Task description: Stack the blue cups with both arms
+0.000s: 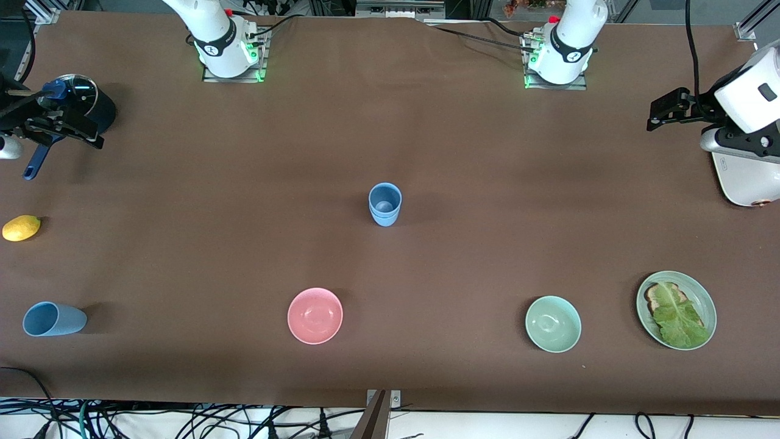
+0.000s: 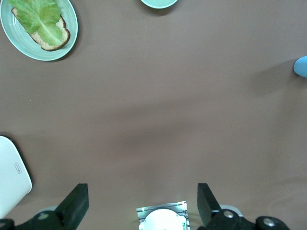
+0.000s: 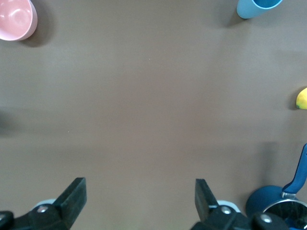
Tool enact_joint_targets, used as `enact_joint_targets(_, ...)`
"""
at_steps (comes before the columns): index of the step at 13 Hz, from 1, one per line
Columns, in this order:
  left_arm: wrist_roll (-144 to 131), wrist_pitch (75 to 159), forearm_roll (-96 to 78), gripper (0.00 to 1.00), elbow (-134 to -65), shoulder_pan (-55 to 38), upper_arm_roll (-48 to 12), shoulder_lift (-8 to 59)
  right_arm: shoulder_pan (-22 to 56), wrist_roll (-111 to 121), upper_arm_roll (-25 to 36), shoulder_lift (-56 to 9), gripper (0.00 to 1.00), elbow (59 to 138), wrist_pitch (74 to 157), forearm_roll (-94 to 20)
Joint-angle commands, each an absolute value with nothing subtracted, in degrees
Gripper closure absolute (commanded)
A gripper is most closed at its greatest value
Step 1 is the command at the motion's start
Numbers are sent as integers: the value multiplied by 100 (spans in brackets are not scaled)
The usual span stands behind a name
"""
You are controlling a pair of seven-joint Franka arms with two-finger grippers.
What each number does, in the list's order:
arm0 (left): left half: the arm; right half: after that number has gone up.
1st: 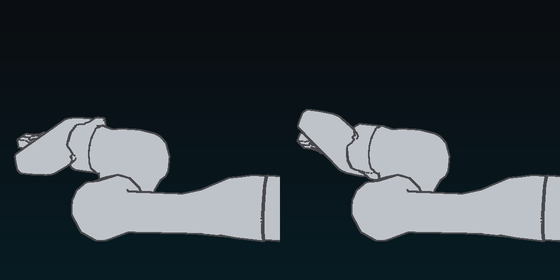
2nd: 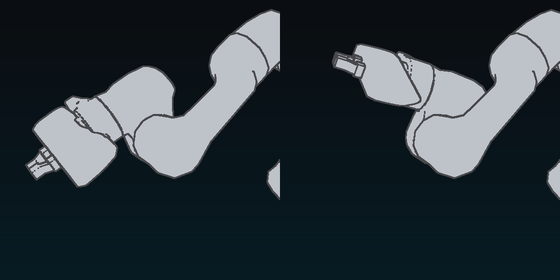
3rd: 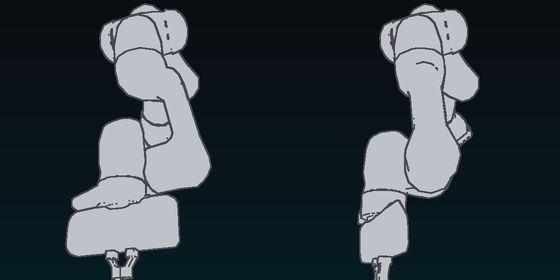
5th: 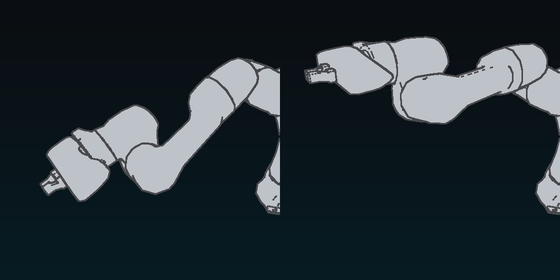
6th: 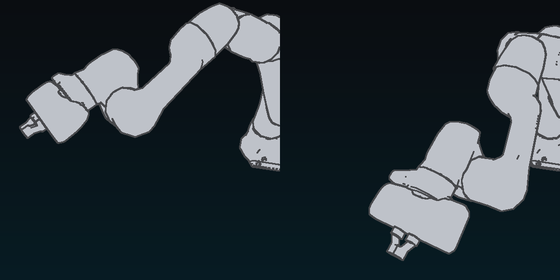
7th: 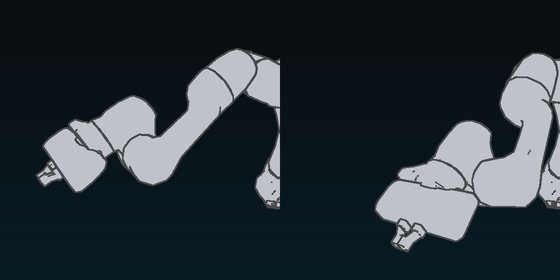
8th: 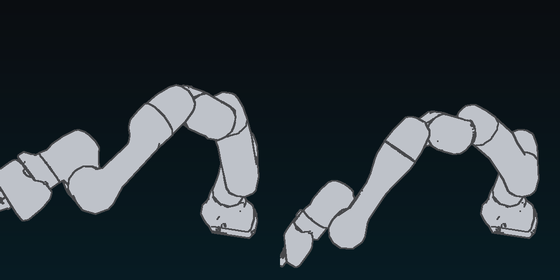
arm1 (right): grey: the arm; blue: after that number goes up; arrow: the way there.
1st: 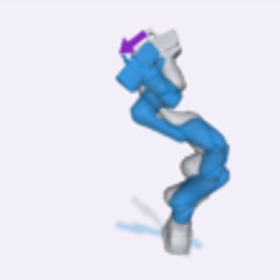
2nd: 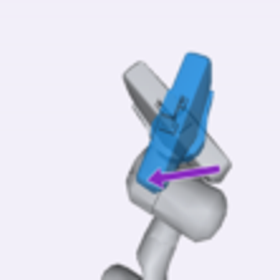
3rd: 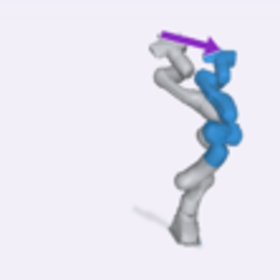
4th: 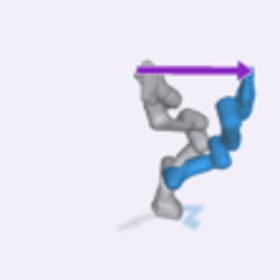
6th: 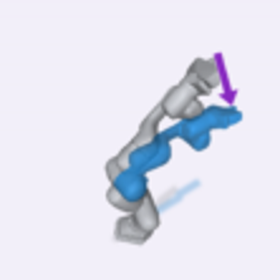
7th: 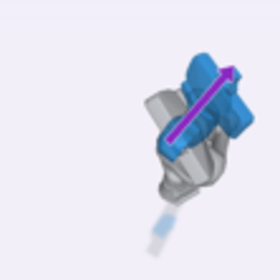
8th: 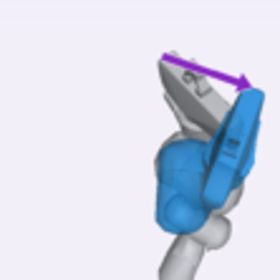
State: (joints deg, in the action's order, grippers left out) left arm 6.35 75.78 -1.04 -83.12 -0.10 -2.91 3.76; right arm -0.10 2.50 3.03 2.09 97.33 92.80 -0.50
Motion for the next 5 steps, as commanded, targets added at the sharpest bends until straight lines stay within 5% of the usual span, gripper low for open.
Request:
enact_joint_targets(1, 791, 7576, -158, 0, -8350, 17, -281, 343, -105, 448, 255, 290, 0, 9844, 9334, -26)
enact_joint_targets(5, 800, 7576, -158, 0, -8341, 18, -281, 343, -97, 211, 255, 281, 0, 9774, 9325, -9)
